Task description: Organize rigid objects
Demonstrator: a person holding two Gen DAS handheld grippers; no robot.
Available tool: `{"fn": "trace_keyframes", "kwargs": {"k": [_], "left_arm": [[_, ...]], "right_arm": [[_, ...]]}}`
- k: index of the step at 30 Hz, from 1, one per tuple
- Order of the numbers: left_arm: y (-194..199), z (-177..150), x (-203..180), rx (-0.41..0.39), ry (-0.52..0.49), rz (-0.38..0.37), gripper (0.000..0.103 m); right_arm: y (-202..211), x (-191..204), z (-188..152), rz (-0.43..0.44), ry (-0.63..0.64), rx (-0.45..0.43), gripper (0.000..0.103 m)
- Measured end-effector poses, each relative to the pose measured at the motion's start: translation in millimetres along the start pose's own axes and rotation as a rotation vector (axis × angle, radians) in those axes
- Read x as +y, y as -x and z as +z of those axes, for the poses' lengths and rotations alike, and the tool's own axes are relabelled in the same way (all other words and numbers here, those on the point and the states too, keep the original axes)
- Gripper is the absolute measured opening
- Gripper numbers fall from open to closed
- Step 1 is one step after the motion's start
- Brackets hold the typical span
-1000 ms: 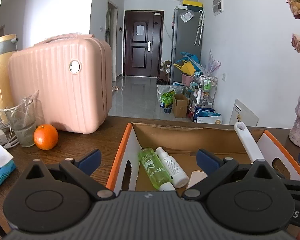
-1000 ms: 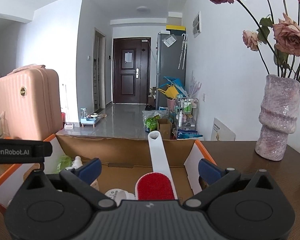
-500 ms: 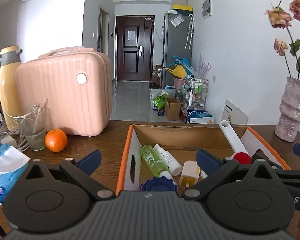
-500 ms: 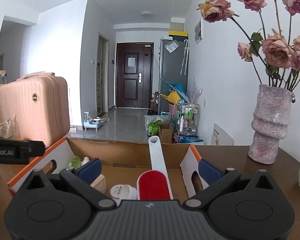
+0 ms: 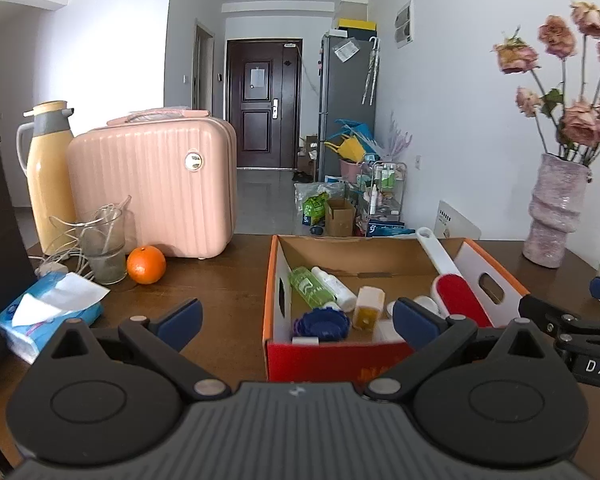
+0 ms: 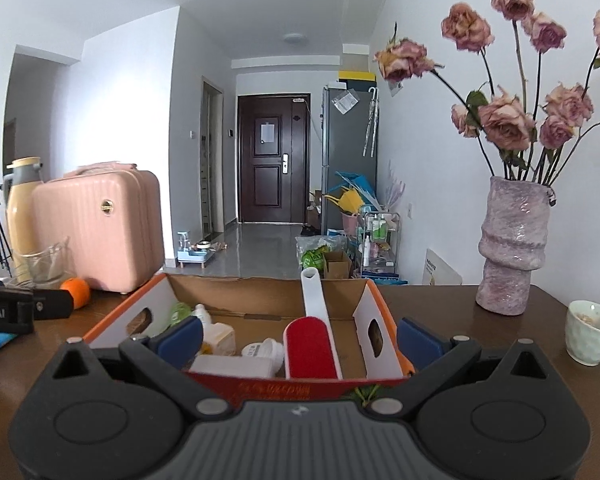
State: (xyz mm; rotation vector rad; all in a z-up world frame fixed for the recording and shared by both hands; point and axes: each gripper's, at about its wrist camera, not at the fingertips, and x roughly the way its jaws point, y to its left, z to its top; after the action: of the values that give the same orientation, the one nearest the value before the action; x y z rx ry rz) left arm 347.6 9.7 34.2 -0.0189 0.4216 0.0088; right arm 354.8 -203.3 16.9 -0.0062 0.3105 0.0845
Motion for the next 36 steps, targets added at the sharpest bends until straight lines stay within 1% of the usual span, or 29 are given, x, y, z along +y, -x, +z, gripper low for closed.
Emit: {"fn": "trace_keyframes", "kwargs": {"k": [5, 11, 20, 24, 28, 36], "left_arm": [[42, -13, 1, -0.017, -0.007, -0.009, 0.103], [90, -40, 2, -0.018, -0.015, -0.015, 0.103], [144, -82, 3, 0.015, -0.023, -0.018, 0.103], [161, -96, 0, 0.025, -0.033, -0.024, 0.103], [171, -104, -3, 0.034, -0.039, -0.028, 0.103], [179, -106, -4, 0.025, -0.041, -0.023, 0.103]], "right_arm": [[44, 5, -8, 0.024, -0.004, -0.006, 0.103], [94, 8, -26, 0.049, -0.01, -0.001, 0.103], [158, 8, -54, 0.029, -0.017, 0.023, 0.103], [177, 9, -65, 0.016, -0.016, 0.044, 0.103], [190, 8, -71, 0.01, -0.023, 0.051, 0.103], [199, 10, -72, 0.012, -0.017, 0.046, 0.103]]}}
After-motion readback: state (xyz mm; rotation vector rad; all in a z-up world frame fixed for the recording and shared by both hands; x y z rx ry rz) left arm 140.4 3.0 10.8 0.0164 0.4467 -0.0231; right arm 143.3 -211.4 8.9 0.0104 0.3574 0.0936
